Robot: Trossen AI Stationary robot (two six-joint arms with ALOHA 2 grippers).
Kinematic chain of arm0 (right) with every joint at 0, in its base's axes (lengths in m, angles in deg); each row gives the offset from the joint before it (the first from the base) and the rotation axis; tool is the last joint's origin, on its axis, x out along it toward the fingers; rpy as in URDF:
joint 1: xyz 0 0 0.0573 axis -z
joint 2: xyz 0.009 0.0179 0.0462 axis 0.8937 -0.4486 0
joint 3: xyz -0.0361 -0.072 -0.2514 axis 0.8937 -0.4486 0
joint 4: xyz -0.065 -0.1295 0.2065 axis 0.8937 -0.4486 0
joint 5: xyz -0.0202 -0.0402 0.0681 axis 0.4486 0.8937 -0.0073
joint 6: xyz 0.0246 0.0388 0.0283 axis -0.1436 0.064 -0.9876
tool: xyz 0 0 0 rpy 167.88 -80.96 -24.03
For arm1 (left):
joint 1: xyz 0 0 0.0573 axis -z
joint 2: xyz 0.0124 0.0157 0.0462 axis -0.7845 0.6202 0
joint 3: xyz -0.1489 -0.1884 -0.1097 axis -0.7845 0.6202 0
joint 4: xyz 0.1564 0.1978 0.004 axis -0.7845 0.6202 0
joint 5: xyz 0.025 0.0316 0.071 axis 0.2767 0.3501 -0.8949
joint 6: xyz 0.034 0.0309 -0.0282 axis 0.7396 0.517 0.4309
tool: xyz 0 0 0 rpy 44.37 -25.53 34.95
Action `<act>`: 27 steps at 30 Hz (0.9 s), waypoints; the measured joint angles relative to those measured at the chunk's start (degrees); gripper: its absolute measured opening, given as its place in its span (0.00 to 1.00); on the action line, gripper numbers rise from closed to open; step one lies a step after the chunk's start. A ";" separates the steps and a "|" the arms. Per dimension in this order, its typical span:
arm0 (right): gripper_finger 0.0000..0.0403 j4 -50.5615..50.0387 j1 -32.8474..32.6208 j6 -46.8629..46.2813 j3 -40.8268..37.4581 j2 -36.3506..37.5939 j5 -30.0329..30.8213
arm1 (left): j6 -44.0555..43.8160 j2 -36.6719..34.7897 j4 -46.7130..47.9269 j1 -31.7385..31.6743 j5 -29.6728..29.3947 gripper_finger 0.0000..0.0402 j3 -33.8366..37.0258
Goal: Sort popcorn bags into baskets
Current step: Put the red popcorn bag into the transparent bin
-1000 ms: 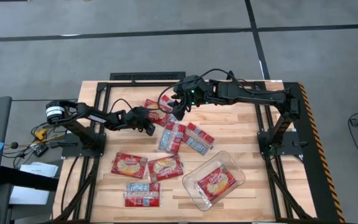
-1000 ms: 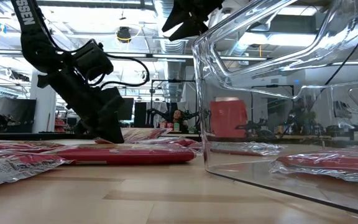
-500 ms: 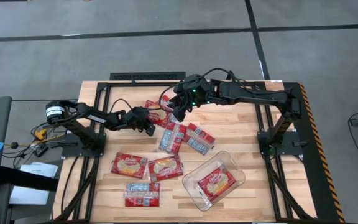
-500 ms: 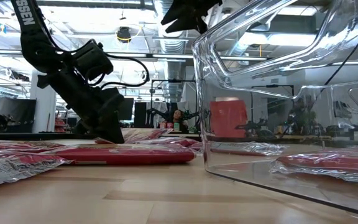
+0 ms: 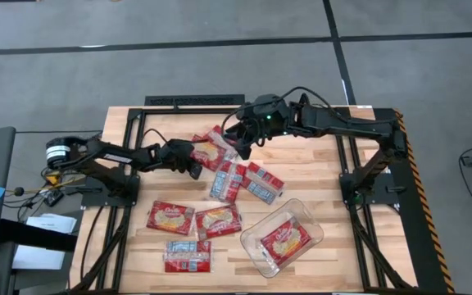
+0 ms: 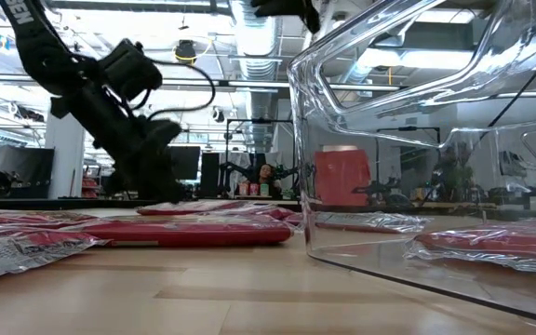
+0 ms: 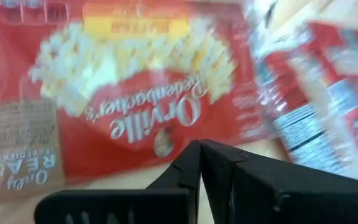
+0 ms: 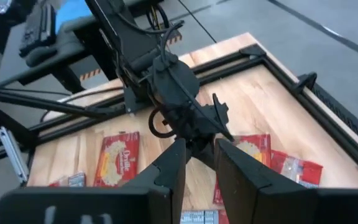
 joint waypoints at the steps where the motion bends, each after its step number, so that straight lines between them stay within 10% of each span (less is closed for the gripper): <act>1: 0.27 0.65 -0.04 0.01 0.00 0.33 0.01 | -0.32 -1.14 0.70 0.00 0.00 0.00 -0.01; 27: 0.27 2.31 -6.28 -0.02 -0.07 10.84 1.64 | -8.64 -23.09 2.23 9.83 3.45 0.00 -0.20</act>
